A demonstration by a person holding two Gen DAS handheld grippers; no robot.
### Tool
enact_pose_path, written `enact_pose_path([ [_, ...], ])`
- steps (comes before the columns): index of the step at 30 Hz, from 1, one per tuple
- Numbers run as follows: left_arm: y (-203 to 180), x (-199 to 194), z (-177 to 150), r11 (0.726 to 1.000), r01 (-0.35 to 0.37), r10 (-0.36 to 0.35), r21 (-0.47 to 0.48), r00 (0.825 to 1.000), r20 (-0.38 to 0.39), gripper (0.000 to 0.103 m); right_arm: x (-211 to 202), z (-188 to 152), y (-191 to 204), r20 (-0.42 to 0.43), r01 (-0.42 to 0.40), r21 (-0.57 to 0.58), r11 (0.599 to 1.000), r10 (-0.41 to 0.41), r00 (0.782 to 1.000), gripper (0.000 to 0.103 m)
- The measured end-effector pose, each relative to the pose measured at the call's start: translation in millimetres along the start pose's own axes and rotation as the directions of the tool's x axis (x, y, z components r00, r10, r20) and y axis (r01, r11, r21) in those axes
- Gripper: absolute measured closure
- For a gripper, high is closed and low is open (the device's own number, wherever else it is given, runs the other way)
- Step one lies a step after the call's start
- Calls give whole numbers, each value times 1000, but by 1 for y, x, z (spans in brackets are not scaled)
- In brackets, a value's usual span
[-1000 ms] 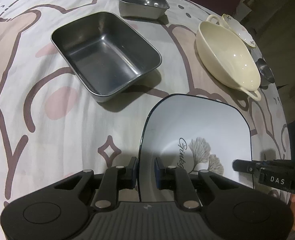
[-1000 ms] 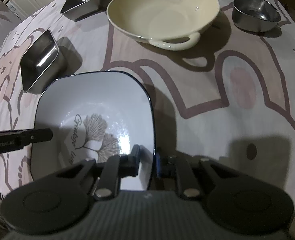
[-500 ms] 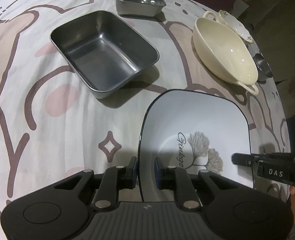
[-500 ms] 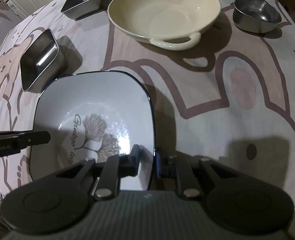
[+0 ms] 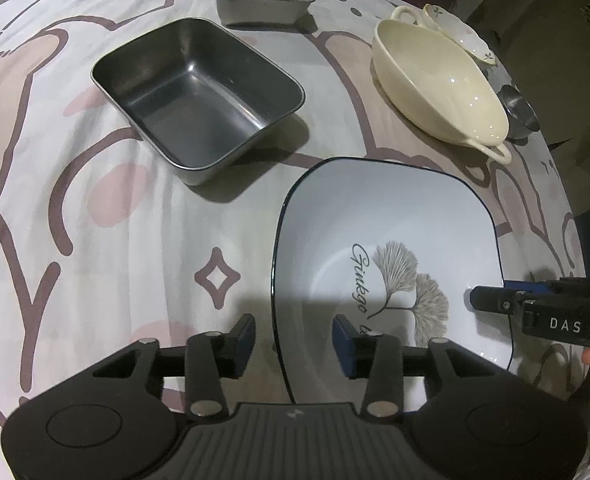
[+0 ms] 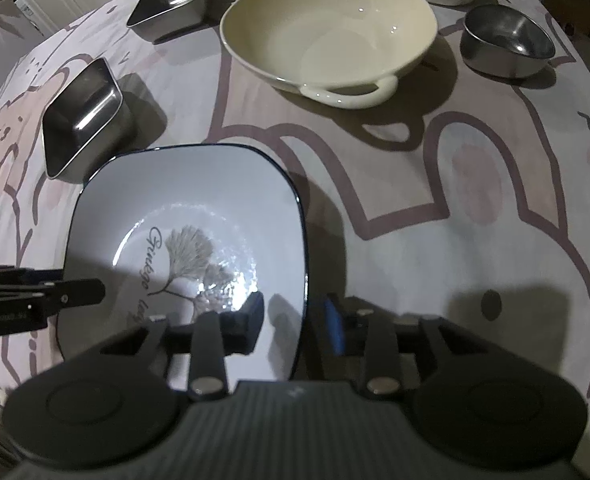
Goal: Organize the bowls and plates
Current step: 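Open the right gripper and release the white plate, then move the right tool to the cream bowl handle and grasp it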
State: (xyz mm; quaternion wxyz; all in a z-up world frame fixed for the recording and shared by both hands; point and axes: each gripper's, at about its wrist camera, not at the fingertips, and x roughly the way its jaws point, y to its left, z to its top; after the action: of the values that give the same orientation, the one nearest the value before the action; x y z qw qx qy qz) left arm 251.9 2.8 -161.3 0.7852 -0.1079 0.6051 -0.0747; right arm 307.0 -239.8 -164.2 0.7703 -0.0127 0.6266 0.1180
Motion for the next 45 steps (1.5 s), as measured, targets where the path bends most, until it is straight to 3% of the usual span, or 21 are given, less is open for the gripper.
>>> enact_pose_path([
  [3, -1, -2, -2, 1000, -6, 6, 8, 1000, 8, 45, -2, -2, 1, 4, -2, -5, 1000, 2, 1000, 55],
  [8, -4, -9, -6, 999, -15, 13, 40, 999, 41, 13, -9, -6, 2, 27, -3, -8, 1000, 3, 1000, 43],
  [11, -6, -15, -8, 999, -15, 11, 51, 998, 64, 4, -15, -9, 3, 46, -11, -6, 1000, 11, 999, 33],
  [20, -12, -47, -14, 996, -25, 10, 81, 984, 179, 0, -43, -21, 3, 168, 10, -11, 1000, -8, 986, 0],
  [22, -15, -57, -13, 995, -38, 16, 95, 975, 220, 0, -52, -22, 3, 220, 6, 4, 1000, -7, 975, 0],
  [30, -37, -89, 20, 965, -147, 40, 217, 901, 432, 0, -79, -9, -21, 453, -120, 189, 975, 22, 891, 0],
  [34, -49, -93, 48, 951, -169, 24, 259, 875, 483, 0, -70, 7, -36, 519, -226, 312, 923, 34, 854, 0],
  [39, -63, -86, 84, 940, -188, 9, 285, 847, 531, 0, -45, 35, -55, 511, -314, 456, 833, 44, 858, 0],
  [43, -68, -67, 108, 945, -172, -3, 278, 845, 535, 0, -12, 47, -78, 469, -406, 608, 682, 104, 877, 2],
  [45, -68, -54, 118, 950, -156, -11, 269, 848, 530, 0, 2, 49, -88, 465, -443, 663, 603, 131, 875, 21],
])
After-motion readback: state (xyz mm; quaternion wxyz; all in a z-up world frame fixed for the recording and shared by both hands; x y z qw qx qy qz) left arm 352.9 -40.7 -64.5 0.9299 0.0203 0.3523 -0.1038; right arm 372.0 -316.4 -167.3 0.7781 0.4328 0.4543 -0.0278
